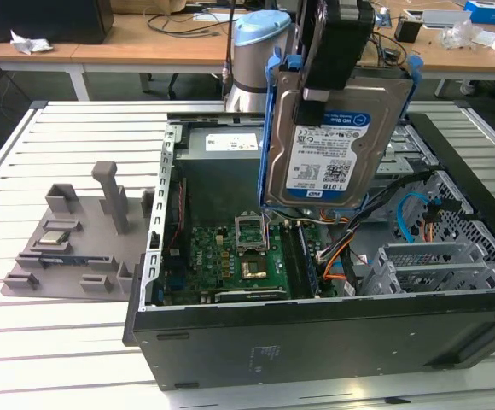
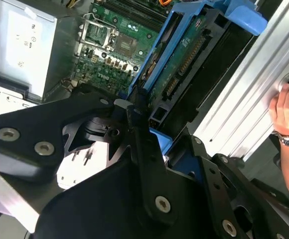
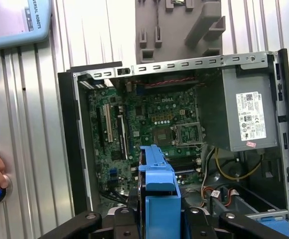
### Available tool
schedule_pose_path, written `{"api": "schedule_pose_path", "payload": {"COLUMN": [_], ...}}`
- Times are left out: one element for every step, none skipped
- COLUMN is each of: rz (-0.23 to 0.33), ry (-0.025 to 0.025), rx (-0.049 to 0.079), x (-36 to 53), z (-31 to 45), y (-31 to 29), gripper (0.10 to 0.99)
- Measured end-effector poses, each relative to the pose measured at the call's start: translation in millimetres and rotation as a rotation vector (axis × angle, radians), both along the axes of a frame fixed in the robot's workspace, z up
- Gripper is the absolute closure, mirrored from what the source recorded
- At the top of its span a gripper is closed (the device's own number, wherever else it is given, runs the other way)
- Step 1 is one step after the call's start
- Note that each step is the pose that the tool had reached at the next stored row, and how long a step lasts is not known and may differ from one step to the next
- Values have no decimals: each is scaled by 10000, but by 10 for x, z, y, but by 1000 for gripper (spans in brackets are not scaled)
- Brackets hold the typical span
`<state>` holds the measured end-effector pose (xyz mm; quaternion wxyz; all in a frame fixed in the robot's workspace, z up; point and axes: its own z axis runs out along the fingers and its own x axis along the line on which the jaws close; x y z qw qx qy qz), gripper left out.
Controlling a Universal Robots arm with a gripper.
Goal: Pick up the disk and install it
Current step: 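Pick up the disk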
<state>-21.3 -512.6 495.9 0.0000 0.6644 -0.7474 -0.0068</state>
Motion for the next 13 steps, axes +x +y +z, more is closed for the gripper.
{"api": "schedule_pose_path", "payload": {"rz": [1,1,0,1,0,0,0,0,9,61,151,406,586], "ry": [0,-1,-1,0,0,0,0,0,0,0,-1,-1,-1], "rx": [0,1,1,0,1,0,0,2,0,1,2,0,0], "x": [0,0,0,0,0,0,0,0,0,-1,-1,0,0], "z": [0,-1,-1,0,-1,-1,-1,-2,-1,-2,-2,-2,-4], "y": [-32,-52,-71,-96,-115,-145,-173,-201,-237,-244,-244,-244,-245], "gripper": [718,718,718,718,718,718,718,718,718,718,718,718,718]}}
